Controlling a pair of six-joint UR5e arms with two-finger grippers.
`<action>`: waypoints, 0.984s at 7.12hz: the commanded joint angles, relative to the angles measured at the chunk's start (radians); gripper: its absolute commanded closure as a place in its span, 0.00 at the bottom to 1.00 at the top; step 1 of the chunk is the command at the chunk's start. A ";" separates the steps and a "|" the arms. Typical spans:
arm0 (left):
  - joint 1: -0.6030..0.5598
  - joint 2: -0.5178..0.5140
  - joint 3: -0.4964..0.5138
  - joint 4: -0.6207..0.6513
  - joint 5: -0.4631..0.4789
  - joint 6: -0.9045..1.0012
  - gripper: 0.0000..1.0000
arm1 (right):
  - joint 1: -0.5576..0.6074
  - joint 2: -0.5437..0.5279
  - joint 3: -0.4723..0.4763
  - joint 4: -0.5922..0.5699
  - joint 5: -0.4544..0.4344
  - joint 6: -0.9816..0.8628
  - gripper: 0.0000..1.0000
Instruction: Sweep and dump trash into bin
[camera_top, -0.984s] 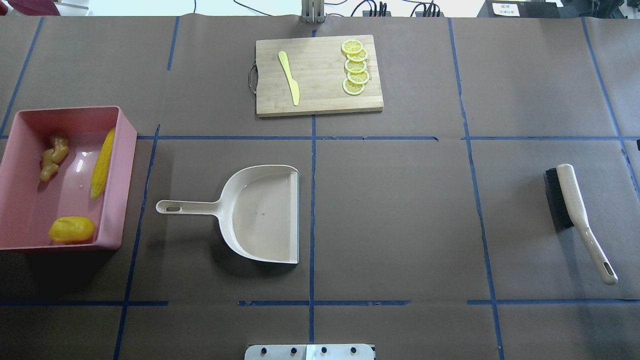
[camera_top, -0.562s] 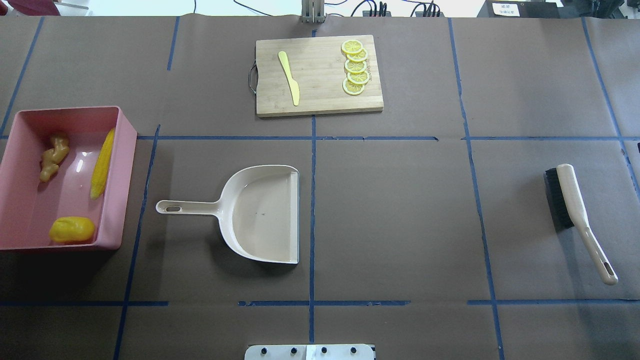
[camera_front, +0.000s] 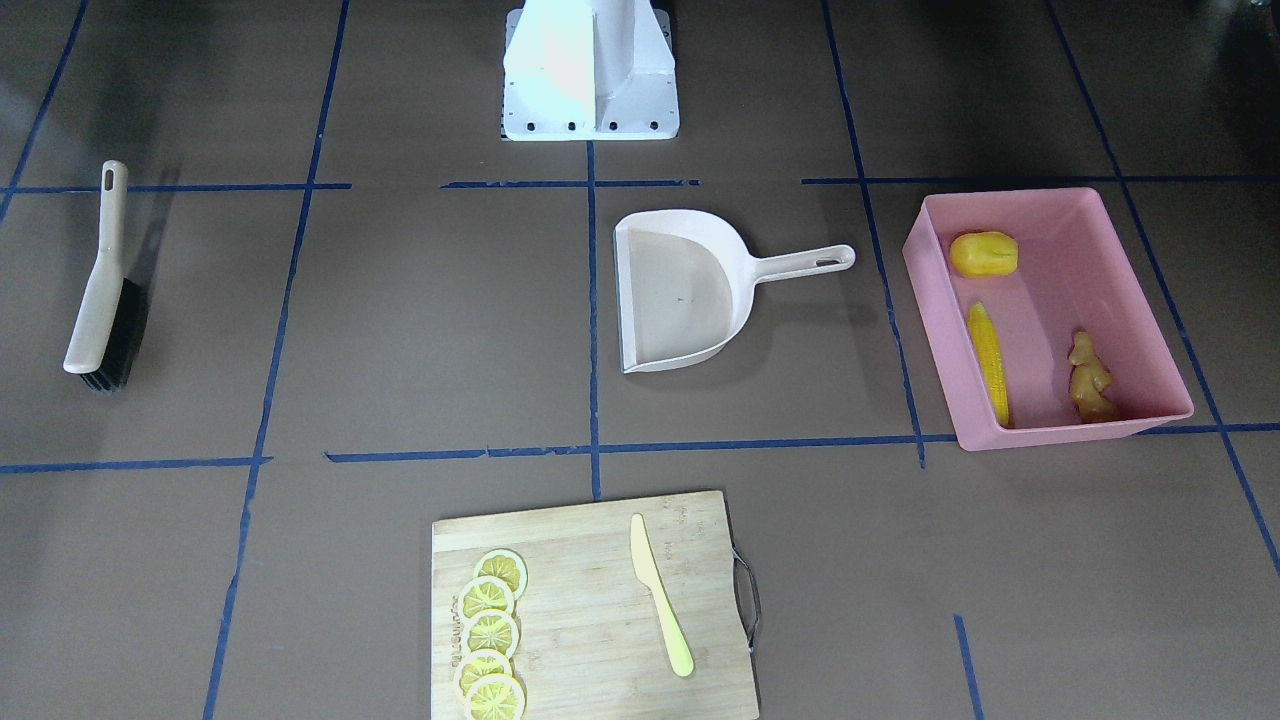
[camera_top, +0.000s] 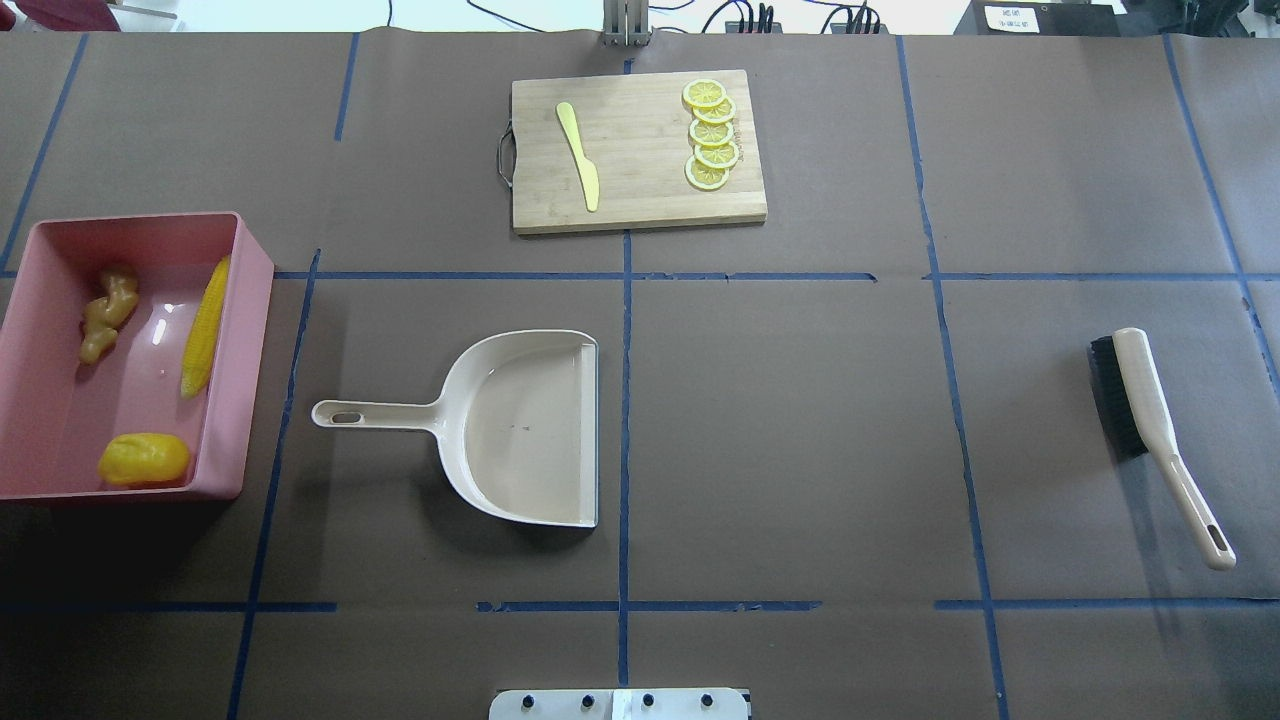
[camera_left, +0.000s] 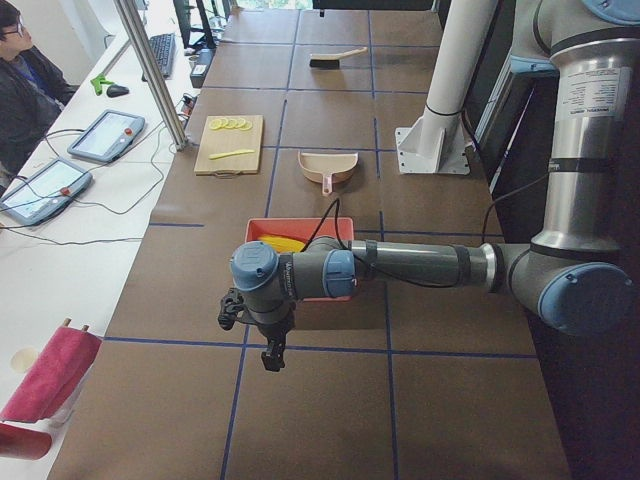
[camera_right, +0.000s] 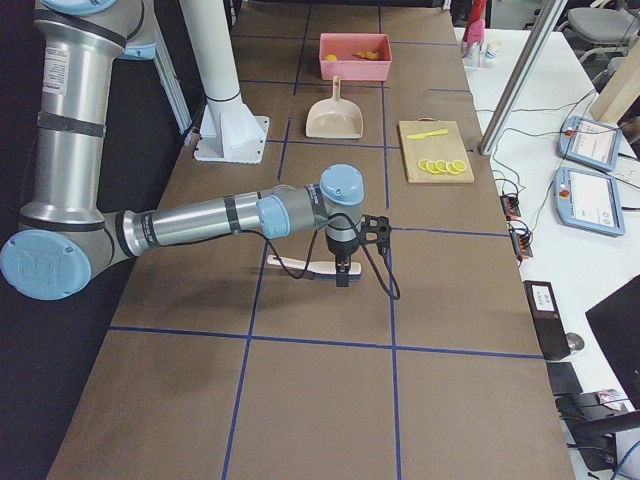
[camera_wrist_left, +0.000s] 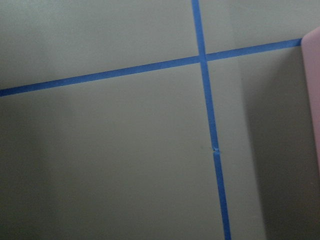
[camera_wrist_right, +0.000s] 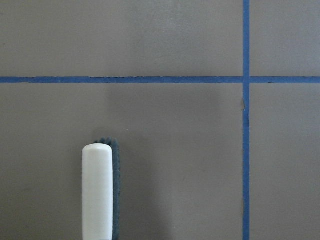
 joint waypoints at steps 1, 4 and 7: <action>0.002 0.003 -0.002 -0.029 -0.009 -0.067 0.00 | 0.082 0.000 -0.095 0.000 0.024 -0.116 0.00; 0.002 0.001 -0.002 -0.029 -0.172 -0.130 0.00 | 0.191 0.001 -0.230 0.002 0.081 -0.269 0.00; 0.002 0.004 -0.002 -0.029 -0.169 -0.127 0.00 | 0.236 0.004 -0.242 0.002 0.076 -0.278 0.00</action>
